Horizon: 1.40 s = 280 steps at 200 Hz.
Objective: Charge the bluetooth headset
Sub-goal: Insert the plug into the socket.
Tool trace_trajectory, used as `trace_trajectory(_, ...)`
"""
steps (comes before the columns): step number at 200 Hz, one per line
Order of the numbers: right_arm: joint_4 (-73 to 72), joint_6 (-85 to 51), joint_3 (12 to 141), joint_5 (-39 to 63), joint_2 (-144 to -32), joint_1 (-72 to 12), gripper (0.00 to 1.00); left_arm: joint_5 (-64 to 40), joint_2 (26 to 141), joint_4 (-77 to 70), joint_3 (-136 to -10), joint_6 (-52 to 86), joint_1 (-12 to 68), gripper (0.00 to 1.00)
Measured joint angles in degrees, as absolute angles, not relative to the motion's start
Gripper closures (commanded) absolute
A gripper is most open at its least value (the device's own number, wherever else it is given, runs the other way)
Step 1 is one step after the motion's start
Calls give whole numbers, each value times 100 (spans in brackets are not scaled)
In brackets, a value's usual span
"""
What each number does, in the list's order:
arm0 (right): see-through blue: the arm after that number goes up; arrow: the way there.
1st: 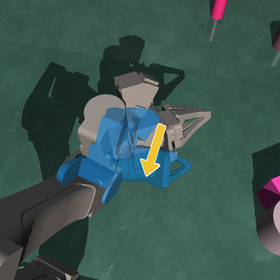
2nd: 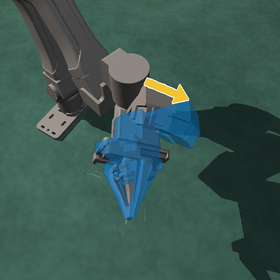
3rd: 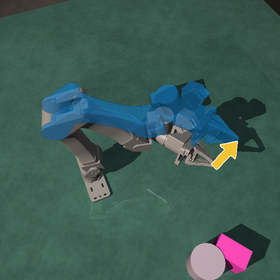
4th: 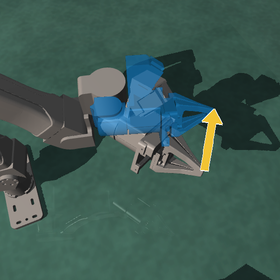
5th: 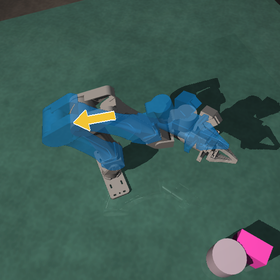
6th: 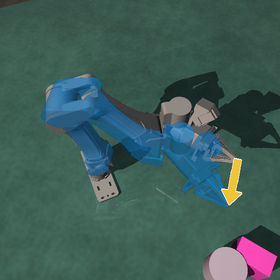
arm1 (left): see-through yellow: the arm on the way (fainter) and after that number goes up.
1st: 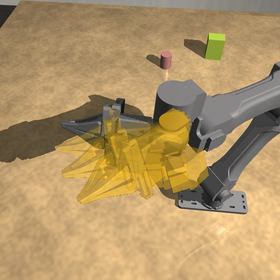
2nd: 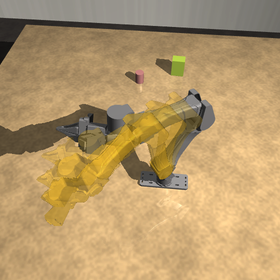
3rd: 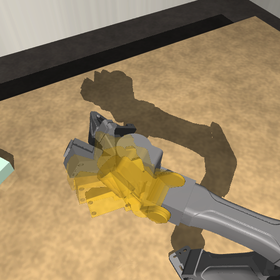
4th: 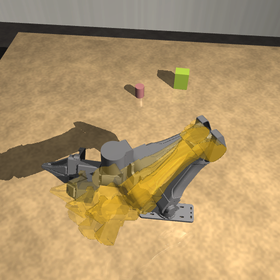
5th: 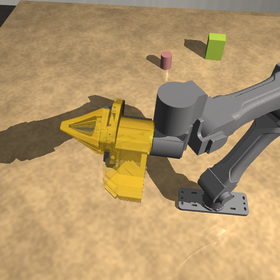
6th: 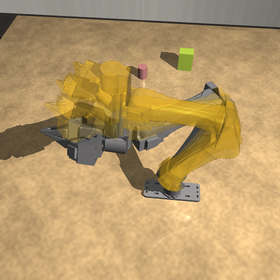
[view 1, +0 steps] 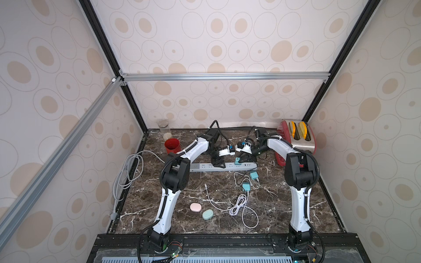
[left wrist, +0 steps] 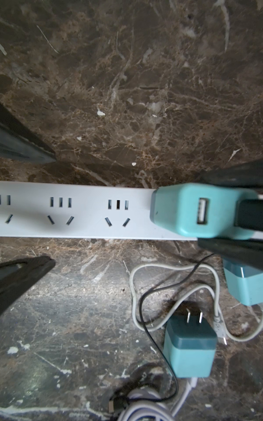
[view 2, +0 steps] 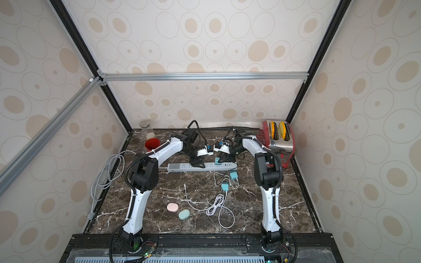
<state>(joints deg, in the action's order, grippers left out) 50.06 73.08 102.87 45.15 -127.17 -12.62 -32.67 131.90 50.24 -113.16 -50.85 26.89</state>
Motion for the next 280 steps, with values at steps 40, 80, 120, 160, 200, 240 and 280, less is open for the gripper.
trace_trajectory(40,4860,7223,10156,4456,-12652,-1295,100,-3251,13190,5039,-11316,-5081,2663,33)
trace_trajectory(80,4718,7146,10033,4429,-12589,-1297,100,-3253,13190,5039,-11316,-5078,2661,33)
trace_trajectory(120,4716,7072,10038,4351,-12586,-1308,100,-3253,13190,5037,-11316,-5078,2602,33)
trace_trajectory(160,4595,7028,9926,4193,-12497,-1354,100,-3273,13190,5026,-11316,-5054,2543,33)
trace_trajectory(200,4541,6934,9953,3828,-12446,-1505,100,-3288,13190,5043,-11316,-5028,2471,33)
trace_trajectory(240,4471,6879,9865,3618,-12357,-1577,100,-3308,13190,5035,-11316,-5013,2399,34)
trace_trajectory(280,4421,6860,9817,3621,-12333,-1577,100,-3428,13190,5026,-11316,-4969,2399,34)
